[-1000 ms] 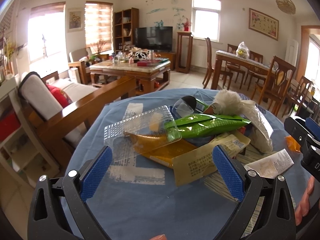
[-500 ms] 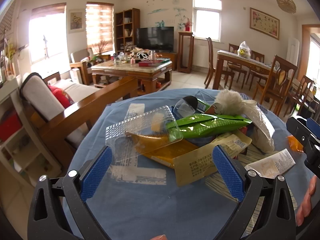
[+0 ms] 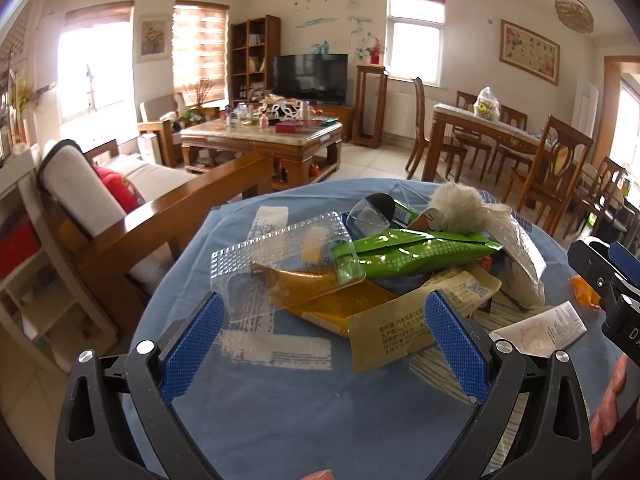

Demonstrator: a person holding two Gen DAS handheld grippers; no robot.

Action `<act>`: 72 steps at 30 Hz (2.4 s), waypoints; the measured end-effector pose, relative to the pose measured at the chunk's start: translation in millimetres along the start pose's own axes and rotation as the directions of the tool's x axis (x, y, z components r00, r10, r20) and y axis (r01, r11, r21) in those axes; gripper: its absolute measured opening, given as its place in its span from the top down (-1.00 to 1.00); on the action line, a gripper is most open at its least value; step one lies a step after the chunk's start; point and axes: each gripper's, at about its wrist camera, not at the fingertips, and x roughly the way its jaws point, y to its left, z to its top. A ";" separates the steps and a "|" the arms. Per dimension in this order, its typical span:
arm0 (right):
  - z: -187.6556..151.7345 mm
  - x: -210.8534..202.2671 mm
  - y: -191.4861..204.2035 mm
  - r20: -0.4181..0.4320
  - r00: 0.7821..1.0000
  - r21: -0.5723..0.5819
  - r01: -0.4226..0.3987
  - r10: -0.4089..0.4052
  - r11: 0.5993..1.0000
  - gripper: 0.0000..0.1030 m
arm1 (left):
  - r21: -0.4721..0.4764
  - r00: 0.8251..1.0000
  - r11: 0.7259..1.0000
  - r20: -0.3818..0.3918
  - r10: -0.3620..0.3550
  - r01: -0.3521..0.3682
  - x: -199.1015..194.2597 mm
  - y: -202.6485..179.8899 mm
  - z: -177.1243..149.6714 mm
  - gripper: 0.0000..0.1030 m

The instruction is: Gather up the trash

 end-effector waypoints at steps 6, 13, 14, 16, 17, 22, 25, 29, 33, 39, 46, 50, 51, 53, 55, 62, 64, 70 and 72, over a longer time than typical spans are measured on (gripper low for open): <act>0.2 0.1 0.2 0.000 1.000 -0.001 0.001 -0.001 1.000 -0.91 | 0.000 1.000 1.000 0.001 0.000 0.000 0.1 0.2 -0.2 -0.92; 0.4 0.0 0.1 -0.002 1.000 0.000 0.001 -0.001 1.000 -0.91 | -0.002 1.000 1.000 0.002 0.000 0.000 0.1 0.5 -0.3 -0.92; -0.1 -0.1 -0.5 -0.001 1.000 0.000 0.002 -0.002 1.000 -0.91 | -0.003 1.000 1.000 0.003 -0.001 0.001 -0.1 1.0 -0.2 -0.92; -0.2 -0.2 -0.8 -0.002 1.000 0.000 0.002 -0.002 1.000 -0.91 | -0.002 1.000 1.000 0.002 0.000 0.000 0.2 0.5 -0.2 -0.92; 0.0 0.0 -0.3 -0.003 1.000 0.000 0.002 -0.002 1.000 -0.91 | -0.002 1.000 1.000 0.002 0.000 0.000 0.2 0.4 -0.2 -0.92; -0.7 -0.8 -1.6 -0.003 1.000 0.000 0.005 -0.005 1.000 -0.91 | -0.003 1.000 1.000 0.002 0.000 0.000 0.3 0.6 -0.2 -0.92; -1.5 -0.6 -5.0 -0.009 1.000 0.007 0.000 0.000 1.000 -0.91 | -0.012 1.000 1.000 -0.005 -0.016 0.016 1.4 0.4 0.4 -0.92; -1.4 2.7 -25.4 -0.056 0.996 0.026 -0.066 0.067 0.997 -0.91 | 0.022 0.997 0.997 -0.034 -0.068 0.068 4.6 9.6 7.2 -0.92; 13.1 5.5 -62.6 -0.108 0.986 0.048 -0.122 0.127 0.991 -0.91 | 0.028 0.988 0.990 -0.075 -0.136 0.139 17.3 54.2 20.3 -0.92; 39.0 19.1 -79.9 -0.190 0.952 0.087 -0.229 0.242 0.969 -0.91 | -0.008 0.936 0.946 -0.139 -0.322 0.324 59.0 80.4 35.4 -0.92; 56.3 57.3 -51.9 -0.303 0.916 0.036 -0.266 0.265 0.963 -0.91 | 0.169 0.920 0.915 -0.210 -0.331 0.368 104.4 44.0 52.9 -0.89; 57.9 89.7 -41.1 -0.413 0.872 0.034 -0.276 0.265 0.961 -0.91 | 0.253 0.885 0.860 -0.275 -0.376 0.444 121.7 25.8 56.9 -0.89; 56.7 96.4 -40.4 -0.433 0.870 0.011 -0.256 0.235 0.967 -0.91 | 0.252 0.876 0.851 -0.286 -0.389 0.460 123.4 26.5 57.3 -0.88; 49.3 109.1 -43.1 -0.489 0.848 -0.010 -0.241 0.206 0.970 -0.91 | 0.237 0.854 0.837 -0.313 -0.415 0.493 128.5 28.8 56.7 -0.44; 39.9 119.8 -45.0 -0.535 0.818 0.003 -0.251 0.214 0.968 -0.91 | 0.176 0.825 0.831 -0.335 -0.454 0.529 136.1 31.8 56.9 -0.32; 28.0 116.1 -60.7 -0.519 0.827 0.034 -0.233 0.216 0.972 -0.43 | 0.024 0.798 0.834 -0.306 -0.519 0.551 144.5 43.1 58.8 0.04; 29.9 109.9 -67.3 -0.497 0.832 0.072 -0.243 0.246 0.967 -0.27 | -0.014 0.797 0.832 -0.280 -0.535 0.554 136.4 50.5 59.5 0.09; 47.5 82.1 -82.7 -0.388 0.871 0.158 -0.260 0.302 0.952 0.23 | -0.045 0.811 0.826 -0.162 -0.562 0.562 87.3 63.2 77.0 0.09; 49.0 74.5 -88.6 -0.361 0.876 0.178 -0.272 0.320 0.946 0.31 | -0.036 0.821 0.830 -0.132 -0.555 0.556 69.3 59.0 83.9 0.09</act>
